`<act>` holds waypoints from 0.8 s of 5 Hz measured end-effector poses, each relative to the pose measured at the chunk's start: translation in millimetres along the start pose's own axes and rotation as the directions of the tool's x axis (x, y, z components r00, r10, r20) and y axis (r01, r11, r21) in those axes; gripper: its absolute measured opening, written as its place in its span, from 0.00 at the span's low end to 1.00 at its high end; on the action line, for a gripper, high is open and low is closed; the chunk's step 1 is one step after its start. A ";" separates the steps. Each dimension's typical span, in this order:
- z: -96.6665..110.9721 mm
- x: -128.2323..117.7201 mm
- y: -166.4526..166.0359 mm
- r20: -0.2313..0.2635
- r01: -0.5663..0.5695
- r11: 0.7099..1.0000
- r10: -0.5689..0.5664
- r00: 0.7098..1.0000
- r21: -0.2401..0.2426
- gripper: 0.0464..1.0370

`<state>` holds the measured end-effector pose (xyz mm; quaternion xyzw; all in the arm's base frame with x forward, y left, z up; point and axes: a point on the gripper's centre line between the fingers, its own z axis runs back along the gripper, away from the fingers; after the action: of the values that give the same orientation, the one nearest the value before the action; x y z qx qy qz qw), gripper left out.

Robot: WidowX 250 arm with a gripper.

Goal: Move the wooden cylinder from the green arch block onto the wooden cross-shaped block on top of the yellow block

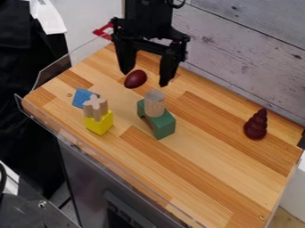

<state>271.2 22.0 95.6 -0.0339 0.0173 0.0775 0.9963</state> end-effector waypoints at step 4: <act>-35.6 0.4 -5.1 -0.077 -0.012 0.998 0.007 0.997 -0.064 0.96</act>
<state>271.4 14.5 60.4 -0.0687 0.0532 0.0814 0.9929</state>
